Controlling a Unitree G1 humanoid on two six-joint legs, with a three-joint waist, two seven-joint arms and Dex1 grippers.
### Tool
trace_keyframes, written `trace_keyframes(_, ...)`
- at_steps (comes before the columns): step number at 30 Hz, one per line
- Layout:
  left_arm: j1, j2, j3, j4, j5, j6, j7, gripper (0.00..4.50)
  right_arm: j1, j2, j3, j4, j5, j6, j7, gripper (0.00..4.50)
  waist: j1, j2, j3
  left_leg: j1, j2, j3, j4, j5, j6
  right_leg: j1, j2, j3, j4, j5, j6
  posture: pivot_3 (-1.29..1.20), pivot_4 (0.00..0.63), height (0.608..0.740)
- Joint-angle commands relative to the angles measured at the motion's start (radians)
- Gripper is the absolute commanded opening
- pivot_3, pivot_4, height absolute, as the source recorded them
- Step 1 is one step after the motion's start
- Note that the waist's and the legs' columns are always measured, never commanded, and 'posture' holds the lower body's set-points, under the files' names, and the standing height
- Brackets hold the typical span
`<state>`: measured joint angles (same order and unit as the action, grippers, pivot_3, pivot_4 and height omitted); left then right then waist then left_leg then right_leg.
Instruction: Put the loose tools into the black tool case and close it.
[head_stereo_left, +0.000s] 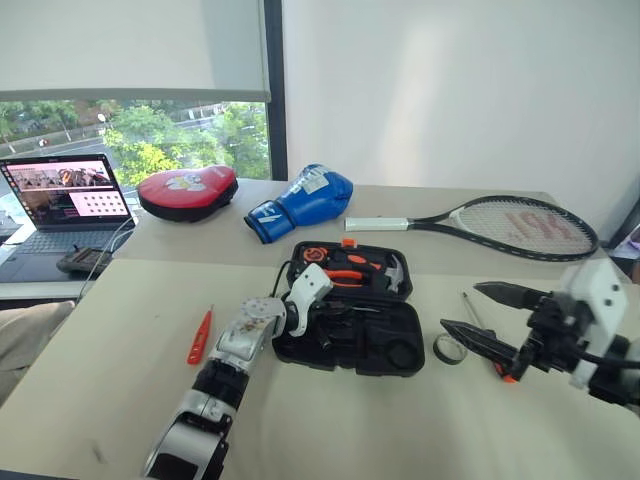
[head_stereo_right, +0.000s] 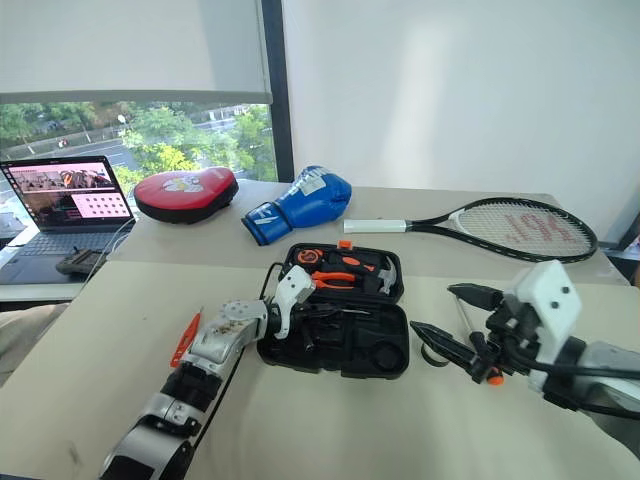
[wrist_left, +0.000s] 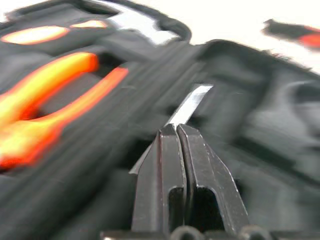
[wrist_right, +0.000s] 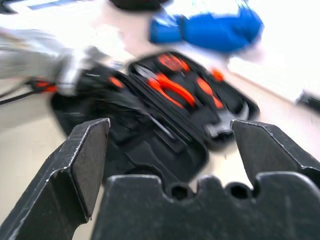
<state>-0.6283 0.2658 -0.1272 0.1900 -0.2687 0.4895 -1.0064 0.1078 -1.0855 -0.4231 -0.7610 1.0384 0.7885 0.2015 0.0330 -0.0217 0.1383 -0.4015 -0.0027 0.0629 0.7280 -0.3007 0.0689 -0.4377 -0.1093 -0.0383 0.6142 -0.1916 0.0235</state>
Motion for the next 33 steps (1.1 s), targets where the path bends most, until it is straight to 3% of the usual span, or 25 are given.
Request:
trace_keyframes(1, -0.006, 0.122, 0.079, -0.254, -0.193, 0.122, -0.144, 1.5, -0.174, -0.007, 0.139, 0.062, 0.012, 0.217, -0.204, 4.5, -0.01, 0.0, 0.0, -0.003, 0.0, 0.0, 0.0, 0.001, -0.001, -0.002, 0.0, 0.0, 0.0, 0.0, 0.0, 0.0, 0.15, 0.74)
trace_keyframes(9, 0.022, 0.243, 0.059, -0.474, -0.336, 0.255, -0.183, 4.29, -0.421, 0.058, 0.201, 0.339, 0.048, 0.49, -0.247, 4.5, -0.001, 0.002, 0.0, 0.0, -0.002, 0.002, 0.001, -0.001, 0.006, 0.003, 0.012, -0.002, -0.003, 0.001, 0.0, 0.0, 0.15, 0.74)
trace_keyframes(14, 0.048, 0.241, 0.035, -0.529, -0.352, 0.258, -0.144, 4.43, -0.578, 0.064, 0.277, 0.595, -0.057, 0.585, -0.165, 4.5, -0.008, 0.002, 0.0, 0.001, -0.003, 0.004, 0.001, -0.004, 0.012, 0.004, 0.013, 0.0, -0.003, 0.002, 0.002, 0.0, 0.15, 0.74)
trace_keyframes(21, 0.088, 0.228, 0.035, -0.582, -0.396, 0.255, -0.096, 4.43, -0.7, 0.05, 0.502, 0.903, -0.308, 0.519, 0.054, 4.5, -0.022, 0.002, 0.0, 0.001, -0.002, 0.005, 0.001, -0.004, 0.011, 0.003, 0.015, 0.0, -0.003, 0.002, 0.002, 0.0, 0.15, 0.74)
trace_keyframes(28, 0.12, 0.243, 0.028, -0.61, -0.413, 0.246, -0.072, 4.5, -0.738, 0.044, 0.677, 1.042, -0.506, 0.405, 0.293, 2.45, -0.021, 0.002, 0.0, 0.003, -0.001, 0.005, 0.001, -0.004, 0.011, 0.004, 0.016, 0.0, -0.003, 0.002, 0.003, 0.0, 0.15, 0.74)
trace_keyframes(33, 0.142, 0.263, 0.044, -0.619, -0.415, 0.238, -0.046, 4.5, -0.701, 0.014, 0.609, 0.944, -0.55, 0.318, 0.384, 0.73, -0.018, 0.002, 0.001, 0.011, -0.002, 0.005, 0.001, -0.006, 0.014, 0.014, 0.015, 0.0, -0.006, 0.003, 0.003, 0.0, 0.15, 0.74)
